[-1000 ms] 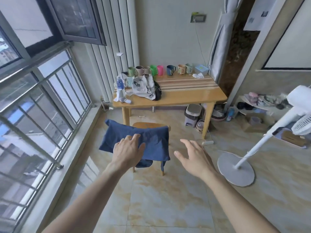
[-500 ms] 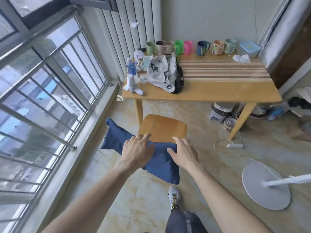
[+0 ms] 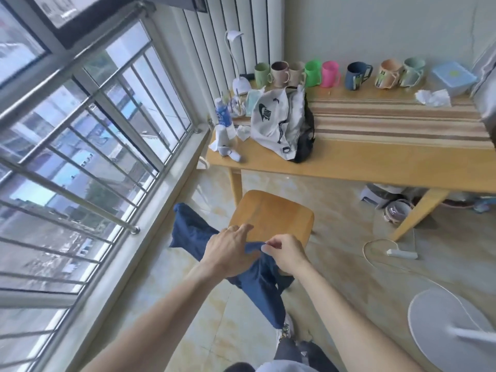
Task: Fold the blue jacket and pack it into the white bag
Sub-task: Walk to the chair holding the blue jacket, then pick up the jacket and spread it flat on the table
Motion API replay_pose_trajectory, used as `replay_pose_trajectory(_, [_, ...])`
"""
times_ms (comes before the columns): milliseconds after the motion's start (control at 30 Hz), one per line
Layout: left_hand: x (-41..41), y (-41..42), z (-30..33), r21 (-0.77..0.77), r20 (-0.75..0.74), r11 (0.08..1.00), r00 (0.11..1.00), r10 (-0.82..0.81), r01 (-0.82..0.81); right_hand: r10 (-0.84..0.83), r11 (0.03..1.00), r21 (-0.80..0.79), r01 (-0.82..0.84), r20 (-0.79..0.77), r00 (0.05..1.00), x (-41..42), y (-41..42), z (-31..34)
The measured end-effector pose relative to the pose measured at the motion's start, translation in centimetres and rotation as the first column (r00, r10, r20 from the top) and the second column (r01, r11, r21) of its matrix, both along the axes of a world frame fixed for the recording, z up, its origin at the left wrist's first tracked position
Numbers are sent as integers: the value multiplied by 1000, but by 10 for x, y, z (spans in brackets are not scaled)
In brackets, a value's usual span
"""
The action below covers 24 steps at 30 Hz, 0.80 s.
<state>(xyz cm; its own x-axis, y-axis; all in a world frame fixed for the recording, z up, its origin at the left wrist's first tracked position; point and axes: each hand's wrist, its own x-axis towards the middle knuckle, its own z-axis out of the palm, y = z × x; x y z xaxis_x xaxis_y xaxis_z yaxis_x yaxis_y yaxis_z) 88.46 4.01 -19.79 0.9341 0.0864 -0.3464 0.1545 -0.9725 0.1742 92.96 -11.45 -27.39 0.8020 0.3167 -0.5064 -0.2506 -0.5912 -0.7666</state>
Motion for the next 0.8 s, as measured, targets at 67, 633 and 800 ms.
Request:
replay_pose_trajectory(67, [4, -4, 11, -27, 25, 1000, 1000, -14, 14, -103, 972, 207, 106, -25, 994, 5, 4, 25])
replay_pose_trajectory(633, [-68, -36, 245, -428, 695, 870, 705, 143, 245, 121, 992, -109, -67, 621, 775, -66, -98, 211])
replay_pose_trajectory(800, [-91, -56, 285, -425, 740, 835, 666, 98, 350, -110, 990, 20, 137, 721, 685, -60, -139, 270])
